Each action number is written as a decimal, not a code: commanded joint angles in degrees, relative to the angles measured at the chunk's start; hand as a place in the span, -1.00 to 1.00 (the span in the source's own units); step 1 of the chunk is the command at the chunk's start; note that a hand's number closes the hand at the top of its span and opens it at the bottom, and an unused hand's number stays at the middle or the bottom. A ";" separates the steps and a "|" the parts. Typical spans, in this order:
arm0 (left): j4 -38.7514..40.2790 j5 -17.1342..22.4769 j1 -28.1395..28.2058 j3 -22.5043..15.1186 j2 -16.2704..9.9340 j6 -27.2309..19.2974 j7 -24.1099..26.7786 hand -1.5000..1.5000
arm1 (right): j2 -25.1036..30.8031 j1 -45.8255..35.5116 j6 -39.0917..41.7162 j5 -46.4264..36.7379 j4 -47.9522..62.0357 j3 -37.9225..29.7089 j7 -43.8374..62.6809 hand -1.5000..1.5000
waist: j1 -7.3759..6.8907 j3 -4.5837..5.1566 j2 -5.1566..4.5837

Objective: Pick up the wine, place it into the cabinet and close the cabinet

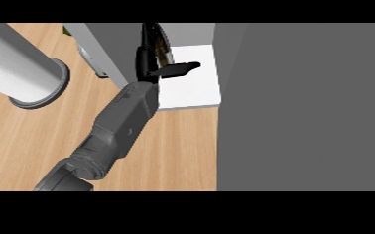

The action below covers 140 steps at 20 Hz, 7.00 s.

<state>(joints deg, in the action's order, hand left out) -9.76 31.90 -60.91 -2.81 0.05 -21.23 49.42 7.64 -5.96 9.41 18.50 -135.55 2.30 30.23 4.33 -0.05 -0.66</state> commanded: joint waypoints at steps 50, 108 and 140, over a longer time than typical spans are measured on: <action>-93.49 -0.36 62.92 -50.87 -13.90 -32.70 -8.80 -1.00 | 2.73 4.94 -0.01 5.76 -8.87 -2.91 6.33 -1.00 | -4.32 0.07 0.89; -114.51 22.98 90.30 -10.33 -48.04 4.28 -10.67 -1.00 | -7.34 -14.36 -27.35 -27.58 1.52 54.66 14.01 1.00 | -4.87 0.26 1.01; -114.69 18.04 84.42 -9.14 -42.29 0.74 -19.83 -1.00 | -7.63 -59.24 -25.13 -6.88 62.51 21.20 -9.37 1.00 | -5.65 0.07 0.38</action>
<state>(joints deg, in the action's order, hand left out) -123.84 50.12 24.08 -13.28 -41.77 -20.31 31.70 0.11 -65.71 -18.52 11.45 -80.77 26.22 26.43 -1.38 0.08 -0.07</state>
